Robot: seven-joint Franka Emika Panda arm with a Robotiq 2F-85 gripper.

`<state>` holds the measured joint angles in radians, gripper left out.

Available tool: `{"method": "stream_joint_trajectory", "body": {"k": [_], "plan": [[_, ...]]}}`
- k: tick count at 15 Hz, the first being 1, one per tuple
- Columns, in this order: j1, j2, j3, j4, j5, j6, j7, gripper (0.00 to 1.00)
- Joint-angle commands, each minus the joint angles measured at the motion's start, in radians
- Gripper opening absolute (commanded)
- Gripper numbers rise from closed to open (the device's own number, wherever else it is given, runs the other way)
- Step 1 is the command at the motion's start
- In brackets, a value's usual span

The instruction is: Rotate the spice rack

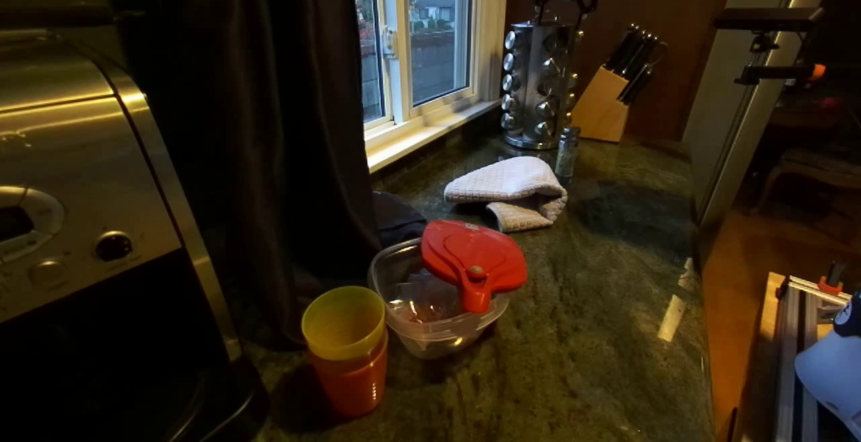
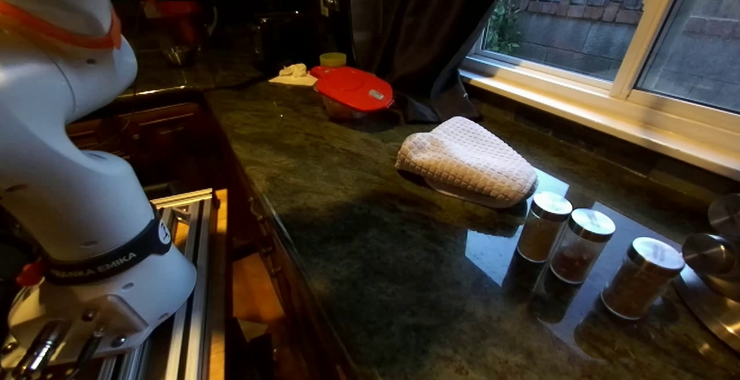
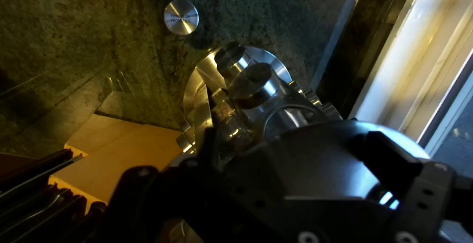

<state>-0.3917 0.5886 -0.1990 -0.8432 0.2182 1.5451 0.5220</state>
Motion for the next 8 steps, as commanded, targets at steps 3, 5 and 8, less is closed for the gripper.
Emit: {"method": "stream_joint_trajectory", "body": {"k": [3, 5, 8], "plan": [[-0.025, 0.020, 0.021, 0.038, 0.070, -0.056, 0.026, 1.00], [-0.026, 0.014, 0.025, 0.043, 0.091, -0.056, 0.019, 1.00], [-0.028, -0.001, 0.042, 0.051, 0.124, -0.072, -0.016, 1.00]]}}
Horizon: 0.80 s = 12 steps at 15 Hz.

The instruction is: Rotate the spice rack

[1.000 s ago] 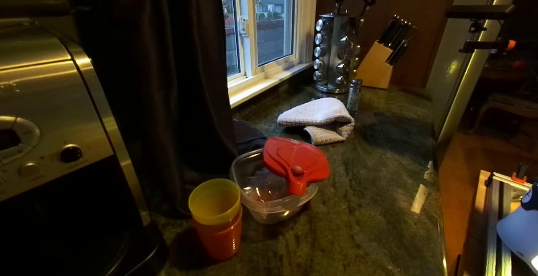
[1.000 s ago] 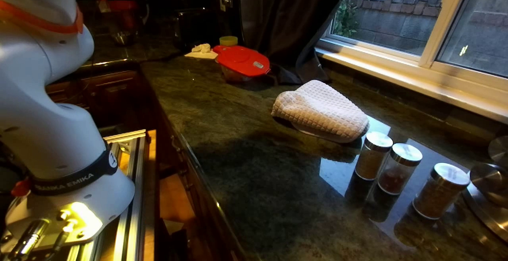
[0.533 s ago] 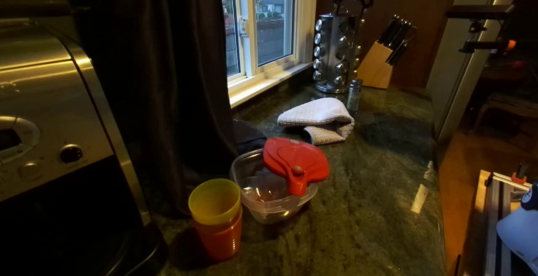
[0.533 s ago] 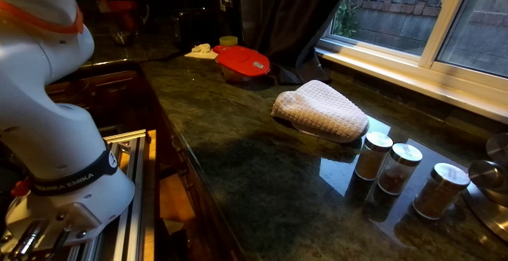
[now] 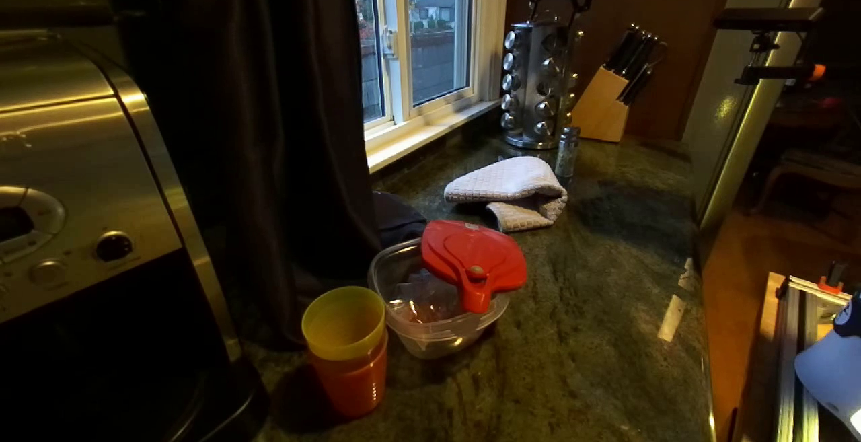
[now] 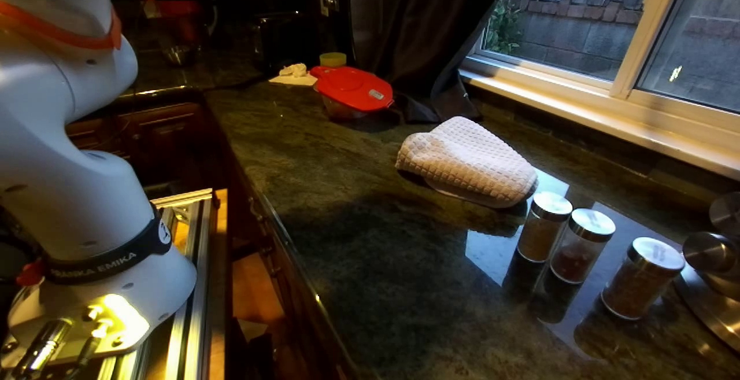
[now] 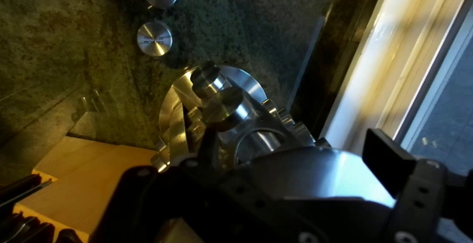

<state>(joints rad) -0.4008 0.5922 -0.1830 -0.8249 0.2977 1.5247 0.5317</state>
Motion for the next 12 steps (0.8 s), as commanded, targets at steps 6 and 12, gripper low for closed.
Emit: {"method": "stream_joint_trajectory", "body": {"k": [6, 12], "plan": [[0.016, -0.101, 0.037, 0.052, -0.043, -0.234, -0.309, 1.00], [0.113, -0.252, 0.011, -0.005, -0.326, -0.201, -0.510, 1.00]]}}
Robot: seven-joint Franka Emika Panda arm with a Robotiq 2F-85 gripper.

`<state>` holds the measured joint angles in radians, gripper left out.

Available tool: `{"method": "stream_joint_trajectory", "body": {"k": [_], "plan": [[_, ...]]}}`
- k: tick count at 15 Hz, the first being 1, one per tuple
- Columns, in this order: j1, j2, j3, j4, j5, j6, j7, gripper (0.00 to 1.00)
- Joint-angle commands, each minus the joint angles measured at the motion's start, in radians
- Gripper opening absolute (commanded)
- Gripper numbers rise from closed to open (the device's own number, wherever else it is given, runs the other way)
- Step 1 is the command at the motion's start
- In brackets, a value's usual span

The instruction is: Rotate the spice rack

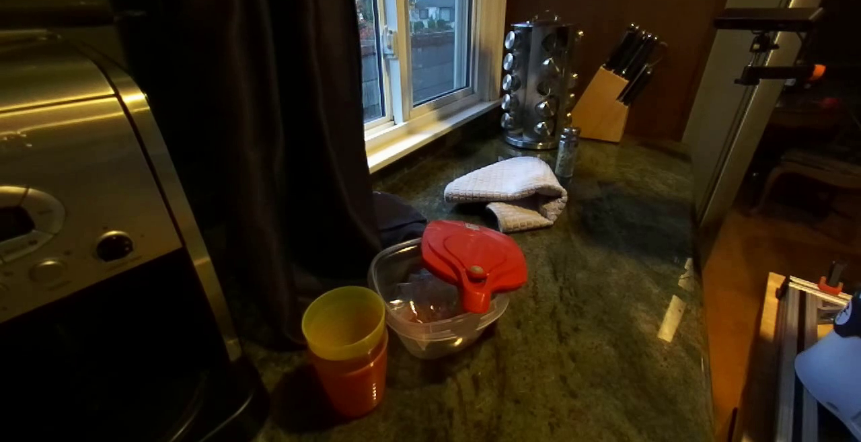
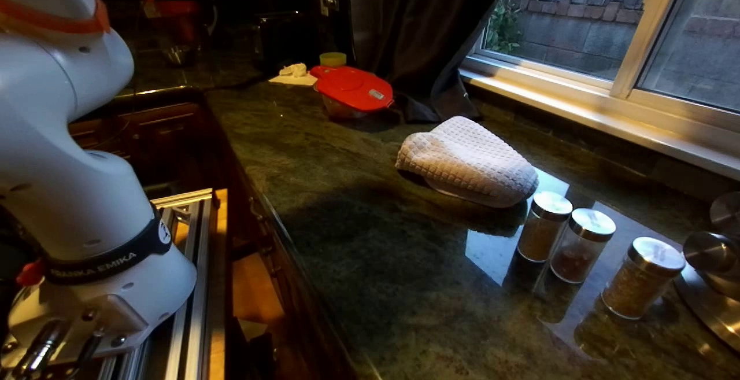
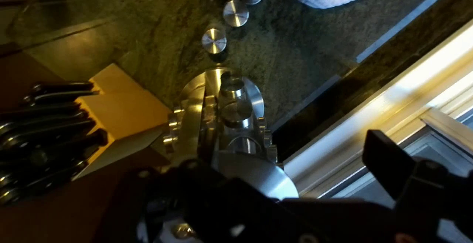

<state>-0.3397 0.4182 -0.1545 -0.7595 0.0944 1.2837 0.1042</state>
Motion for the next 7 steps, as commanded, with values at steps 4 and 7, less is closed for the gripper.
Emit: {"method": "stream_joint_trajectory", "body": {"k": [4, 7], "plan": [[0.050, -0.065, -0.002, -0.017, -0.137, 0.028, -0.080, 1.00], [0.054, -0.073, -0.005, -0.034, -0.147, 0.031, -0.089, 1.00]]}}
